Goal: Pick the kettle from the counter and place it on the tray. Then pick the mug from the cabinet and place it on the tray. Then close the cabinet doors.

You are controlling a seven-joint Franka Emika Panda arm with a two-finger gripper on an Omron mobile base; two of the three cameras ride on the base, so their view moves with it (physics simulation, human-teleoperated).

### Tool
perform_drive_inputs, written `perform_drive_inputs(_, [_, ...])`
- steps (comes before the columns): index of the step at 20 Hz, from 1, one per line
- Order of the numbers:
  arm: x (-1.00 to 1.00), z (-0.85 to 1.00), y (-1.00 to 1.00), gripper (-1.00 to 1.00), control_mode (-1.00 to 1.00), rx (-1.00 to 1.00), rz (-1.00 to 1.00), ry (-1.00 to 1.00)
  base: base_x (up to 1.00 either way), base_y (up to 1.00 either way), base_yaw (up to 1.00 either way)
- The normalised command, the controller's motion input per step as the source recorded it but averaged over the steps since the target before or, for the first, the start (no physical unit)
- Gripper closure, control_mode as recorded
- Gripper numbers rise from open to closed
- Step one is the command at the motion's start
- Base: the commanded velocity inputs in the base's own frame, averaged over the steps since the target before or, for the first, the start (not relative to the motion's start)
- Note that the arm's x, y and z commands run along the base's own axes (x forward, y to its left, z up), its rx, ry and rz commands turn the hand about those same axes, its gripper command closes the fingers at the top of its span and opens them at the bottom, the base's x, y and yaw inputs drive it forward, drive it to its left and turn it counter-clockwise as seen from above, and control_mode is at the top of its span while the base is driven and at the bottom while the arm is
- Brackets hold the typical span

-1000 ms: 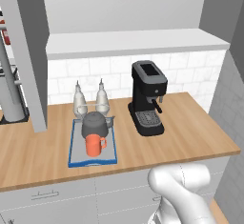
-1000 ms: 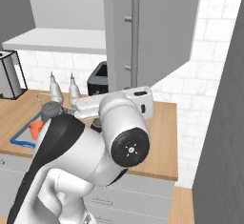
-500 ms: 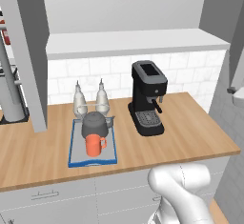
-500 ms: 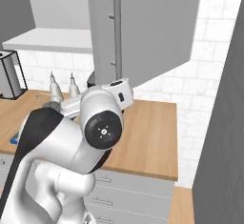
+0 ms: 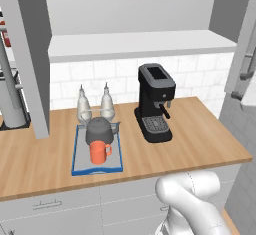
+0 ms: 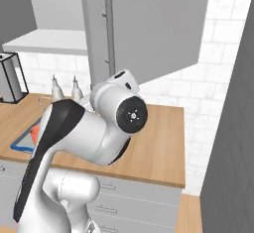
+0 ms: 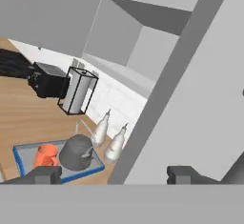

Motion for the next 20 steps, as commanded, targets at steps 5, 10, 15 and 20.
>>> perform_drive_inputs(5, [0.16,0.00,0.34,-1.00,-1.00,-0.19,0.05,0.00,0.00,0.00,0.00])
perform_drive_inputs(10, [0.21,0.00,0.84,-1.00,-1.00,-0.18,-0.10,0.00,0.00,0.00,0.00])
perform_drive_inputs(15, [0.67,0.00,0.07,-1.00,-1.00,-0.06,0.15,0.15,0.00,0.00,0.00])
perform_drive_inputs(20, [0.69,0.00,0.04,-1.00,-1.00,-0.07,0.14,0.17,0.00,0.00,0.00])
